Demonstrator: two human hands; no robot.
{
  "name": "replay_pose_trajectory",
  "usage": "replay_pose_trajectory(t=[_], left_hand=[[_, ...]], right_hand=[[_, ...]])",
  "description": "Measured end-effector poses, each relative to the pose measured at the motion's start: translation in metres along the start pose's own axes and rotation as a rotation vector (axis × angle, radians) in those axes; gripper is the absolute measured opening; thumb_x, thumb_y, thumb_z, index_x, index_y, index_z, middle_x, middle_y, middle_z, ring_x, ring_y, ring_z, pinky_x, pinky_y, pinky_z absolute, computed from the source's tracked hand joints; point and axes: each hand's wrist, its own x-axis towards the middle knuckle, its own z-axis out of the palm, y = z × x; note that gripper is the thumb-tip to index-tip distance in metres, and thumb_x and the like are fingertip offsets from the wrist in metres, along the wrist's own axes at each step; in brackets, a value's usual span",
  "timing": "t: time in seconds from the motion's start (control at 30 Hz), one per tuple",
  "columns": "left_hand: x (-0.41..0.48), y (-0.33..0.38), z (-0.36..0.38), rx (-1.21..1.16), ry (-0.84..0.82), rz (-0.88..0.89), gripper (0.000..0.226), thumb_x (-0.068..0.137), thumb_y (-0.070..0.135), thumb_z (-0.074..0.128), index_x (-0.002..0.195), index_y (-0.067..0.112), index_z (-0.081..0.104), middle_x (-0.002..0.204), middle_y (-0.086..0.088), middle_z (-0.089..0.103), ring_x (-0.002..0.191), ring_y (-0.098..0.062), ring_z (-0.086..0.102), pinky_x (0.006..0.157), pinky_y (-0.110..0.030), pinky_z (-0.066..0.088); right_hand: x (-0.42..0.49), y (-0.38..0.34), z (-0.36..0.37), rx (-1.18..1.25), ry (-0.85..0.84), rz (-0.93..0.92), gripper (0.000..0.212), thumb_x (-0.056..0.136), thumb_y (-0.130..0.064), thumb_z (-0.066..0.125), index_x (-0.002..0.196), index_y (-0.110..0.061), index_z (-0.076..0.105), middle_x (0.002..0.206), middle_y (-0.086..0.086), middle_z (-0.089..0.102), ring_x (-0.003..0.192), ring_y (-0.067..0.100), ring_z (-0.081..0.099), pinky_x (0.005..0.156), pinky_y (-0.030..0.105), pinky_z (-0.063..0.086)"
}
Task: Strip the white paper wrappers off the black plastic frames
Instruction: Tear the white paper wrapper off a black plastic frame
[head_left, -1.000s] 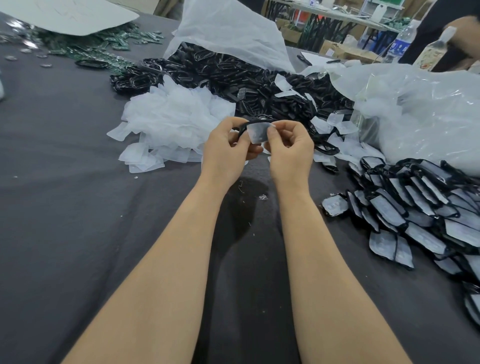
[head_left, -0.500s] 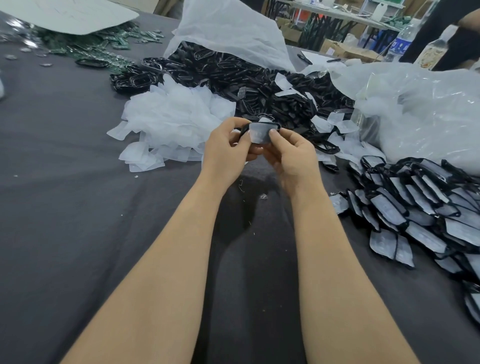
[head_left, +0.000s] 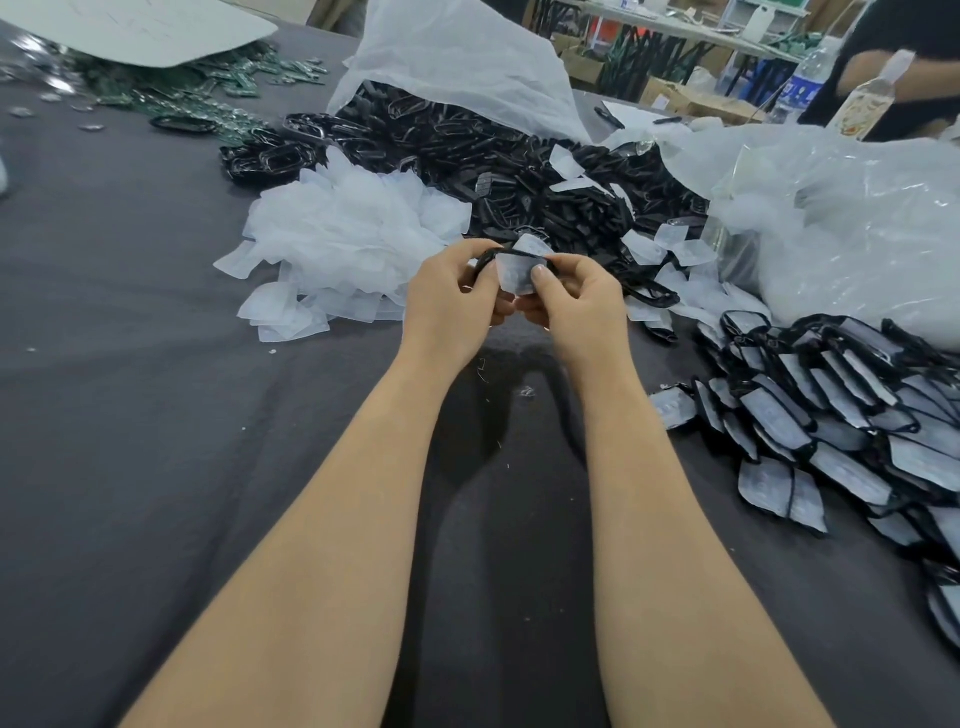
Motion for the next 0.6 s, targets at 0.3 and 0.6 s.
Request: replay_pose_trajectory(t=[0.3,0.6], left_hand=[[-0.0006,0.0001,0.0028,-0.019,-0.004,-0.059,0.017,0.100,0.022,0.044,0.103,0.015,0.059,0.077,-0.004,0.070,0.065,-0.013,0.068,0.068,-0.031,0.058],[-0.0018,0.0002,-0.0002,-0.044,-0.028,-0.058,0.013,0.096,0.006,0.052,0.098,0.019,0.049,0.077,-0.001,0.066,0.058,-0.005,0.066,0.071,-0.028,0.059]], right_hand=[[-0.0002,0.0021,0.0026,-0.058,0.062,-0.043,0.006,0.095,-0.010,0.053,0.097,-0.015,0.056,0.085,0.007,0.066,0.063,0.007,0.064,0.073,0.030,0.055],[-0.0002,0.0011,0.0053,0.144,0.015,0.060,0.009,0.094,-0.008,0.056,0.102,-0.009,0.061,0.087,0.006,0.067,0.073,0.014,0.064,0.069,0.023,0.054]])
